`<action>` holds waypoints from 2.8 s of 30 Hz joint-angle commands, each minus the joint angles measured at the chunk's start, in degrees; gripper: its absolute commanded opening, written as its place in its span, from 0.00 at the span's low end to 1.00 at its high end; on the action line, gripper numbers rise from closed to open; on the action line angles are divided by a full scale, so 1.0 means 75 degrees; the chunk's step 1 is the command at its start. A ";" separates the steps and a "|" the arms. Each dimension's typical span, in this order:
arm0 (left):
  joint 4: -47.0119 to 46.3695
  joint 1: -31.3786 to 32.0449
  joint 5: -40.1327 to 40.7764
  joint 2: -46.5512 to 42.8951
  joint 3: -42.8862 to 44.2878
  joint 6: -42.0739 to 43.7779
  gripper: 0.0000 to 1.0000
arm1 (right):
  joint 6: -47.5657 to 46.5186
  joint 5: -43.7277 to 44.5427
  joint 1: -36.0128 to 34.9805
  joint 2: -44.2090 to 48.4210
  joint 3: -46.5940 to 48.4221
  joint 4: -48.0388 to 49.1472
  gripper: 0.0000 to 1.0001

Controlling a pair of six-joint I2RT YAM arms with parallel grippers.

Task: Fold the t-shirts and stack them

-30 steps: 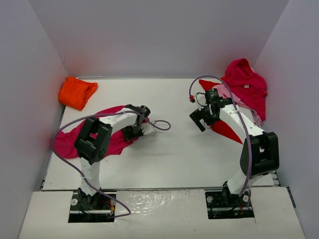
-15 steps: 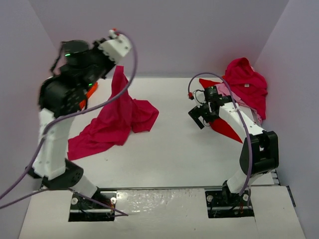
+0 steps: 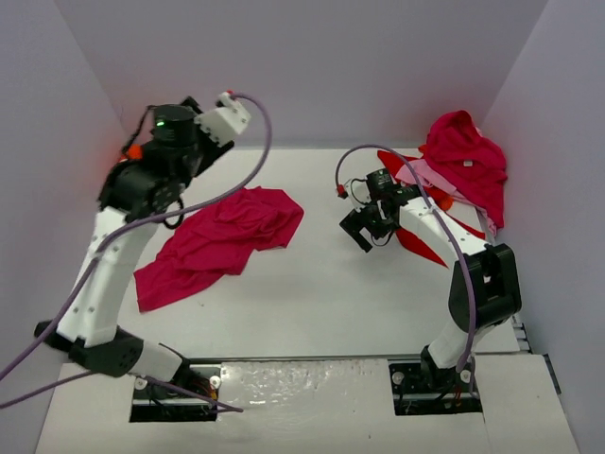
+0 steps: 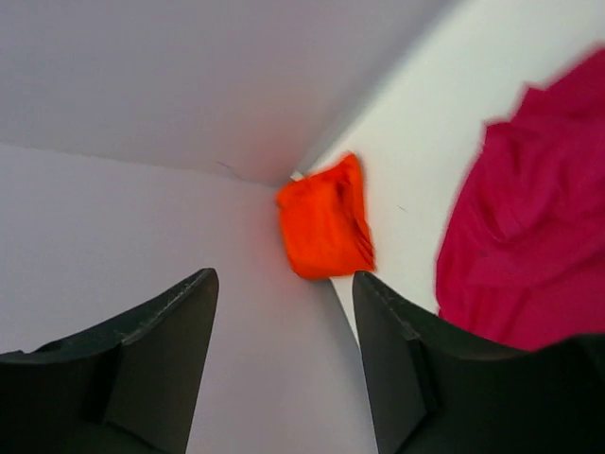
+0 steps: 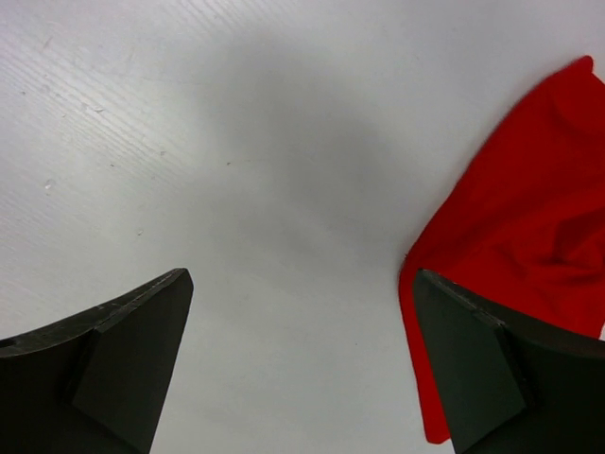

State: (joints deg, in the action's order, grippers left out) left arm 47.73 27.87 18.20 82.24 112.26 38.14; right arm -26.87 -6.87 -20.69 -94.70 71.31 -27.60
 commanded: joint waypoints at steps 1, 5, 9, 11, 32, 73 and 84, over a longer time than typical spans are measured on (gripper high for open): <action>0.0690 0.0144 -0.0787 -0.0112 -0.1124 -0.0023 0.57 | 0.0046 0.0226 -0.0124 -0.0210 0.0206 0.0097 1.00; 0.0131 0.0187 -0.0581 0.0143 -0.2481 -0.0045 0.56 | 0.0168 0.0293 -0.0124 -0.0365 0.0218 0.0163 1.00; -0.0081 0.0148 -0.0580 0.0801 -0.2747 -0.0137 0.55 | 0.0182 0.0448 -0.0148 -0.0346 0.0213 0.0150 1.00; 0.0155 0.0049 -0.0721 0.1183 -0.2498 -0.0339 0.55 | 0.0166 0.0547 -0.0148 -0.0312 0.0192 0.0141 1.00; 0.3863 -0.2121 -0.3158 0.5341 0.2308 -0.4822 0.42 | 0.0167 0.0676 -0.0203 -0.0449 -0.0074 0.0291 1.00; 0.4253 -0.2708 -0.4179 0.7019 0.2898 -0.4664 0.48 | 0.0349 0.0747 -0.0277 -0.0604 -0.0326 0.0528 1.00; 0.4306 -0.2731 -0.4141 0.7333 0.3172 -0.4640 0.00 | 0.0349 0.0776 -0.0277 -0.0628 -0.0435 0.0598 1.00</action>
State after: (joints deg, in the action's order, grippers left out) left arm 76.20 7.84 -13.41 138.90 132.68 3.96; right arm -24.86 -2.31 -22.55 -99.75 68.24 -23.81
